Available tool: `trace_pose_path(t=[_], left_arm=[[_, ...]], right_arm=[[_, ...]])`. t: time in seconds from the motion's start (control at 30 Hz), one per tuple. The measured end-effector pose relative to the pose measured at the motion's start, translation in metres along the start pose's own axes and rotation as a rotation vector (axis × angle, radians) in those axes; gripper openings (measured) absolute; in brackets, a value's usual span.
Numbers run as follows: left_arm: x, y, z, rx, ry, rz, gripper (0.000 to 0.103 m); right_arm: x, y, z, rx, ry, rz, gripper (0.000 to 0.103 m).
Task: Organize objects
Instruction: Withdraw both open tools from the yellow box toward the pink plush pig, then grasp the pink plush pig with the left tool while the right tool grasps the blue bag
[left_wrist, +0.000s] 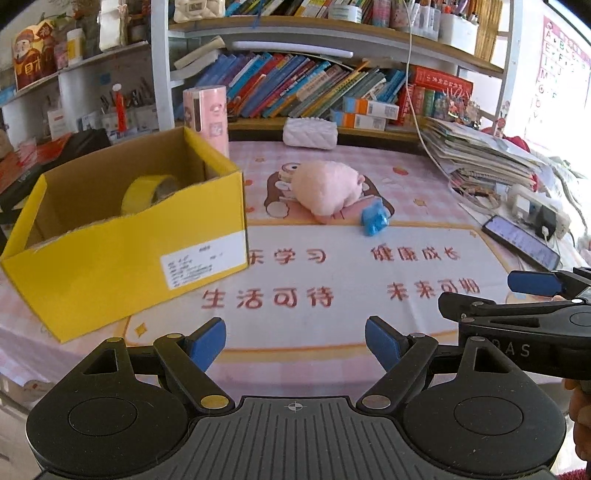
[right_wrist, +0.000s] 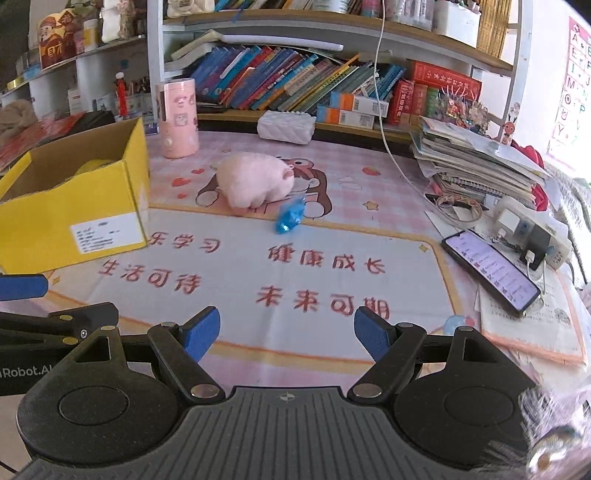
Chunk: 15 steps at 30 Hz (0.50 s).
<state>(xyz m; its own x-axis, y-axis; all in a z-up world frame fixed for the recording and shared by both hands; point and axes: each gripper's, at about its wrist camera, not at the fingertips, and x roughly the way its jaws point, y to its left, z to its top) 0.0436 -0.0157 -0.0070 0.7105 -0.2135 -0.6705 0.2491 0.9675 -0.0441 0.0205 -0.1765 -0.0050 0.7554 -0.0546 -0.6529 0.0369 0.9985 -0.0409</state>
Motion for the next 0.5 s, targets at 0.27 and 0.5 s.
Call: trace_pose_path(t=[0.27, 0.5], left_arm=[[0.023, -0.013, 0.022, -0.025, -0.017, 0.023, 0.085], [0.046, -0.027, 0.039, -0.044, -0.017, 0.033, 0.085]], right_arm=[[0.027, -0.017, 0.027, -0.031, -0.005, 0.036, 0.079], [0.051, -0.038, 0.045, -0.049, -0.001, 0.049, 0.079]])
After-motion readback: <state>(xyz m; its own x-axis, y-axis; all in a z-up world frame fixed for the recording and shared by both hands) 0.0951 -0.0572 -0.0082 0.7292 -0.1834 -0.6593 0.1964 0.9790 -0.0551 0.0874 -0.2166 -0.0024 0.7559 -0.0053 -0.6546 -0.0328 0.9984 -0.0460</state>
